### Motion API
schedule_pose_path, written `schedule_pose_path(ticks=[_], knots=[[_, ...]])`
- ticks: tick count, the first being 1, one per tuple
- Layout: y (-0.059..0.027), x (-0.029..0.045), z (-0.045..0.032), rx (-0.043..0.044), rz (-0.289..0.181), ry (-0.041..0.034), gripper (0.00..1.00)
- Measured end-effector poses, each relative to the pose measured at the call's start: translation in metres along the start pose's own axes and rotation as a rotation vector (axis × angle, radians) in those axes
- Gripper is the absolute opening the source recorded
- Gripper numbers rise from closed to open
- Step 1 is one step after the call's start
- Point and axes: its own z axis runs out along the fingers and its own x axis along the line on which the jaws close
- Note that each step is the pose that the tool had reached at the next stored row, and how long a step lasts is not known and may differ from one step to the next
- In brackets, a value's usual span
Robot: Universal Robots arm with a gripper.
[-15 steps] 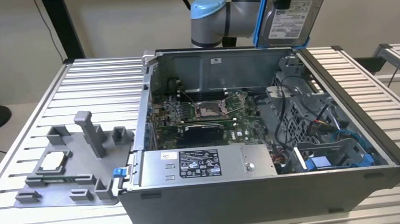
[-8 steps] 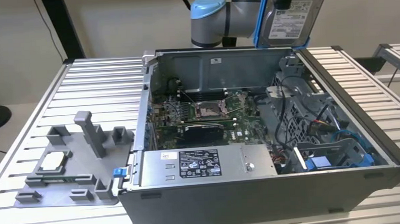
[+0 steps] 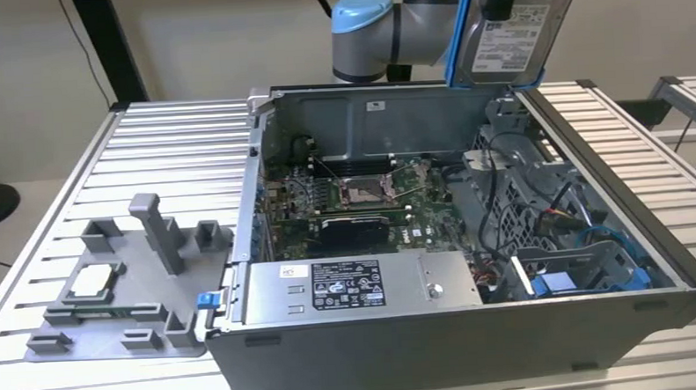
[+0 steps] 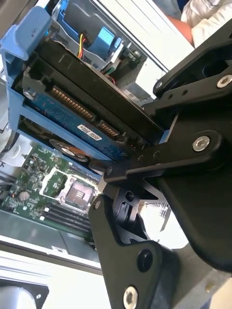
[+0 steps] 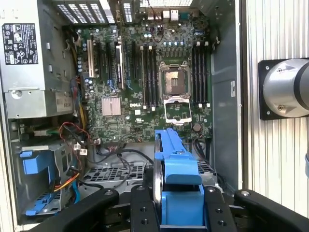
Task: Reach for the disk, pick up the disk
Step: 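Pick up the disk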
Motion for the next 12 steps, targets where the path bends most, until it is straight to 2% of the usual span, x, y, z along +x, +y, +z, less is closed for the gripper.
schedule_pose_path(ticks=[12], knots=[[-0.0101, 0.0241, -0.0018, -0.0058, 0.000, 0.0005, 0.00]])
